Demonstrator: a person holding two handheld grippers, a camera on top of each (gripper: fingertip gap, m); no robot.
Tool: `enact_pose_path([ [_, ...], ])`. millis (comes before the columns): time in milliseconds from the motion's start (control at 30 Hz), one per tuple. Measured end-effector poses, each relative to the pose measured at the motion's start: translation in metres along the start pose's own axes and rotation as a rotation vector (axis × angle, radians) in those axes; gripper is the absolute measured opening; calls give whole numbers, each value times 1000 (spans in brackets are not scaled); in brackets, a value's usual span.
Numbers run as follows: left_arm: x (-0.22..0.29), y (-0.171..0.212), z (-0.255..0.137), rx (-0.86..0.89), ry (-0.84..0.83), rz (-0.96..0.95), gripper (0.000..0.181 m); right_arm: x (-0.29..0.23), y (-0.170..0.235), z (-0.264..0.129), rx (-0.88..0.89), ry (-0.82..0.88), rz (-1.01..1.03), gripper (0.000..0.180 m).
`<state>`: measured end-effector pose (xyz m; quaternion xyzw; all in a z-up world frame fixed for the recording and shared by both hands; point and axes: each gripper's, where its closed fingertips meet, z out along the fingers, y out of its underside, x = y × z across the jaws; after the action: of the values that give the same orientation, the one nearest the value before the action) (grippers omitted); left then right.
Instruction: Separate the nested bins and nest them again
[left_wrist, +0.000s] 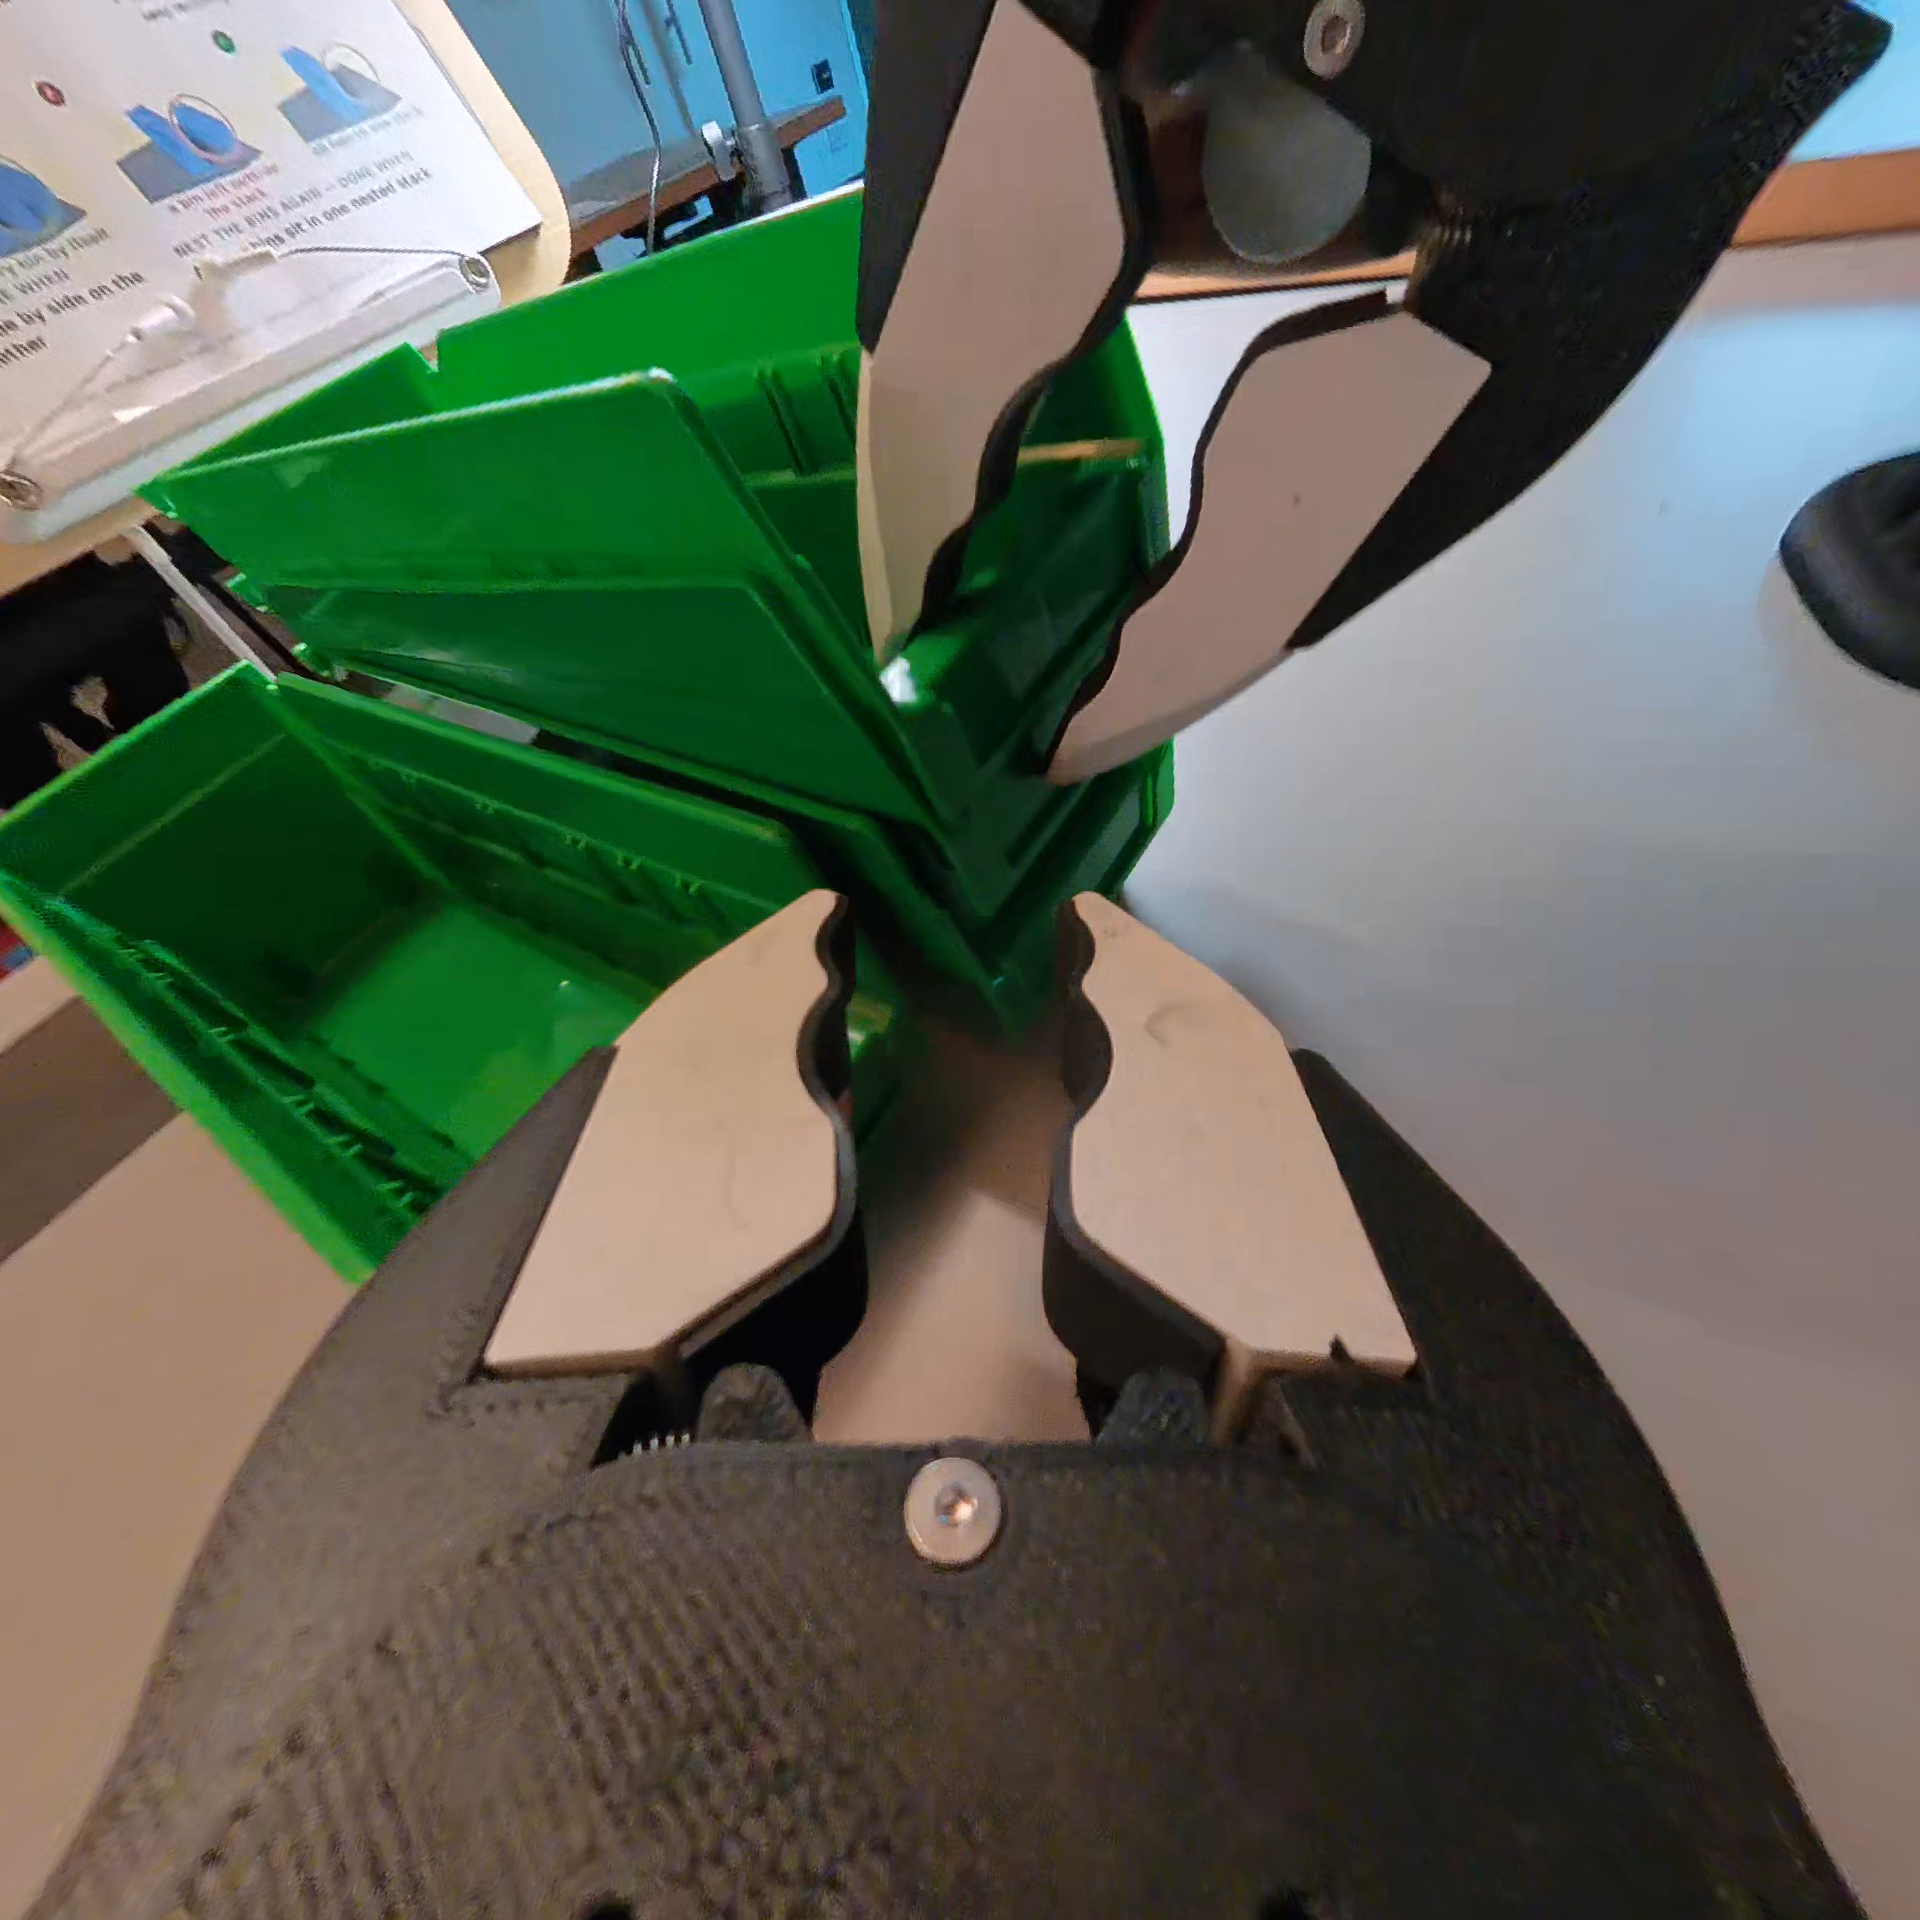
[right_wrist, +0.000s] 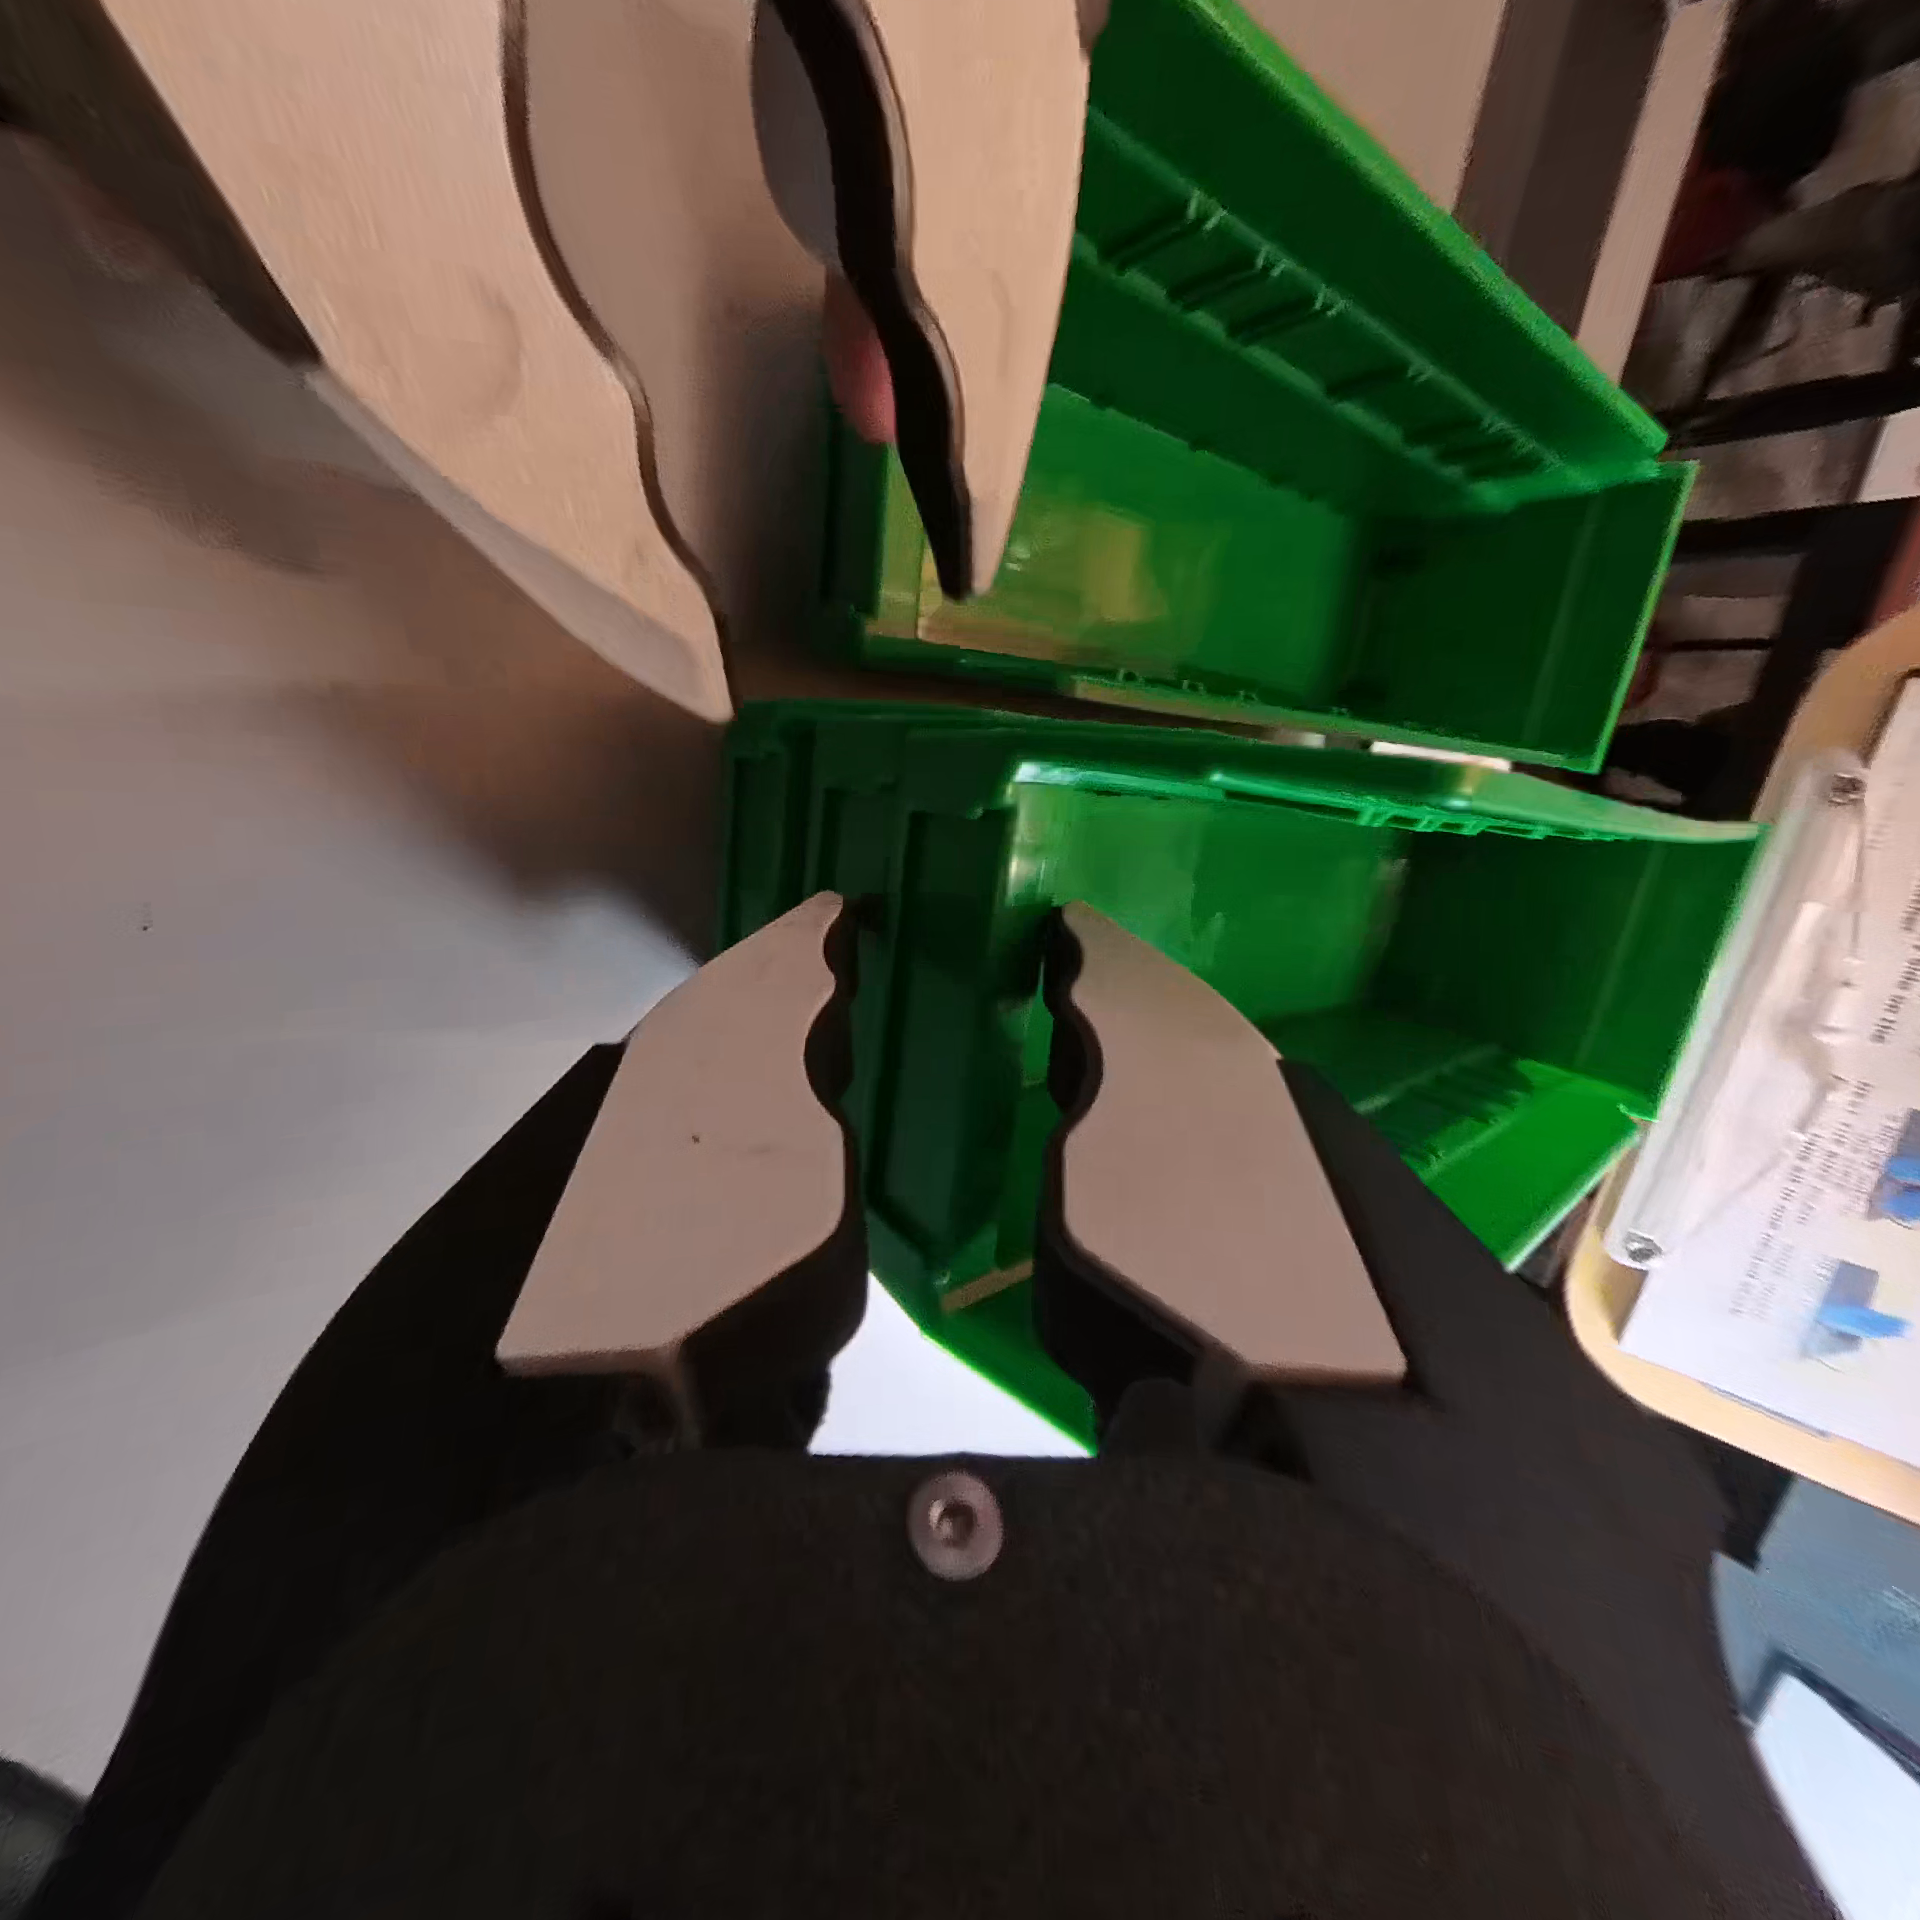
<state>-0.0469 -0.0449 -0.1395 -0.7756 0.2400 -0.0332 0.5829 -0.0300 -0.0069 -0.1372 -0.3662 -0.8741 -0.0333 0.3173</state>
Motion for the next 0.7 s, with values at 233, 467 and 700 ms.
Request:
enact_pose_path([
  [233, -5, -6, 24, -18, -53, -35, 34, 1, -1, -11, -1, -174, 57, 27],
  [467, 3, -19, 20, 63, -57, -29, 25, 7, 1, -28, 2, -276, 61, 27],
  [700, 7, -16, 23, 73, -52, -70, 21, 8, 3, -29, -24, -329, 63, 25],
])
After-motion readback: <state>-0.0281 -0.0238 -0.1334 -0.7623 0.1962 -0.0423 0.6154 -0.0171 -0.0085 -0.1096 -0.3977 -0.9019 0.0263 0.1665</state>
